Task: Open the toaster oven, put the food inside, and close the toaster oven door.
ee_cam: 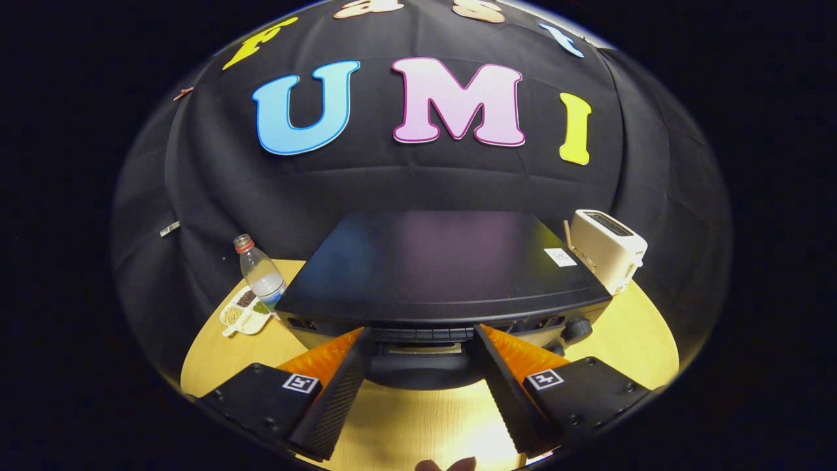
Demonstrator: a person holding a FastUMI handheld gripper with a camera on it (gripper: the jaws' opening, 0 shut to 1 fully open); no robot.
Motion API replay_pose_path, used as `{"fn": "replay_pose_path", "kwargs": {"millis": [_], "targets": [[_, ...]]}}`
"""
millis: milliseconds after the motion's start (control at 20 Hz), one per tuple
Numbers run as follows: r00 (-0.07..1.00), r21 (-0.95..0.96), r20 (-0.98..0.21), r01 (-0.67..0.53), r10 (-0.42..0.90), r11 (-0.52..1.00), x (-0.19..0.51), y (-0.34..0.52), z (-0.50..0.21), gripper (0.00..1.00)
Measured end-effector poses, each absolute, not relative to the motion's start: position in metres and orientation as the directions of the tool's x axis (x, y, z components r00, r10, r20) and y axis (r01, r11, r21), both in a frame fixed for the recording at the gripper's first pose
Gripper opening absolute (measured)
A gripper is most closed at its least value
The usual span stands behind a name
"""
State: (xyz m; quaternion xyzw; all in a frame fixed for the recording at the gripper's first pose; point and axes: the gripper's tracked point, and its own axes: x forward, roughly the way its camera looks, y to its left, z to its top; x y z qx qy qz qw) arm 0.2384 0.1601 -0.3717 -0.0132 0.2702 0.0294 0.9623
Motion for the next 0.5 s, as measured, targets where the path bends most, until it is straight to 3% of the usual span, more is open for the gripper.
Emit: {"fn": "replay_pose_path", "kwargs": {"millis": [500], "targets": [[0.823, -0.055, -0.568, -0.058, 0.017, 0.997, 0.158, 0.151, -0.413, 1.00]]}}
